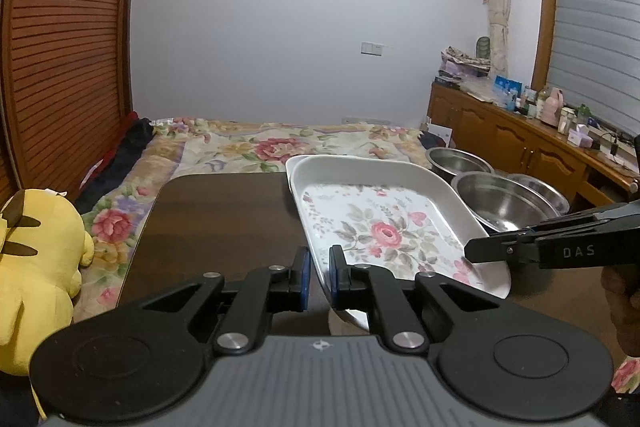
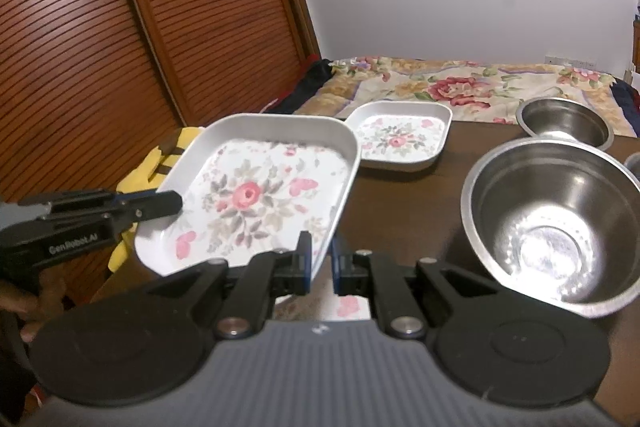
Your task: Organize plates and bowls
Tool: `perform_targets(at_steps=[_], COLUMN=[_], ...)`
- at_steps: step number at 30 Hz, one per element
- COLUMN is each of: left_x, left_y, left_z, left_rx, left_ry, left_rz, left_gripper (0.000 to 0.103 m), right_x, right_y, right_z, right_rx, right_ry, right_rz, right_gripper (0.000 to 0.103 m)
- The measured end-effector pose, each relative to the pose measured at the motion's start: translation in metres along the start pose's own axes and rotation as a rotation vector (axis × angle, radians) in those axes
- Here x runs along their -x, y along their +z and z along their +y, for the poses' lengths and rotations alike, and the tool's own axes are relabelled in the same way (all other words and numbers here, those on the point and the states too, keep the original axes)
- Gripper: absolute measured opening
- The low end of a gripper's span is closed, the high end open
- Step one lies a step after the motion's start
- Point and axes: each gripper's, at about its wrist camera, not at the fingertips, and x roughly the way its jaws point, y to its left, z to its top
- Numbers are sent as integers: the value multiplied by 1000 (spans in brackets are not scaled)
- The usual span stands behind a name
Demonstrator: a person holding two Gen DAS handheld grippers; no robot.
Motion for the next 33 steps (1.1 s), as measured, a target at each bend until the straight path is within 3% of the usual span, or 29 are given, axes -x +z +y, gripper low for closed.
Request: perform_targets(at_steps=[11,24,33], left_x=[8,16,6], left_y=[-35,-42,-50], left_z=[-11,-24,-27], left_rx=[42,-12,-15], left_ry=[-19,-16,-7], left_rz=[53,61,84], left_gripper=[11,11,11], right_x=[10,19,23], right_y=[-28,-50,-60], right_z=[-3,-4,2], right_rx=[18,-24,10], right_ry=[0,7,-40], right_rz=[22,28,2], right_gripper=[11,11,12])
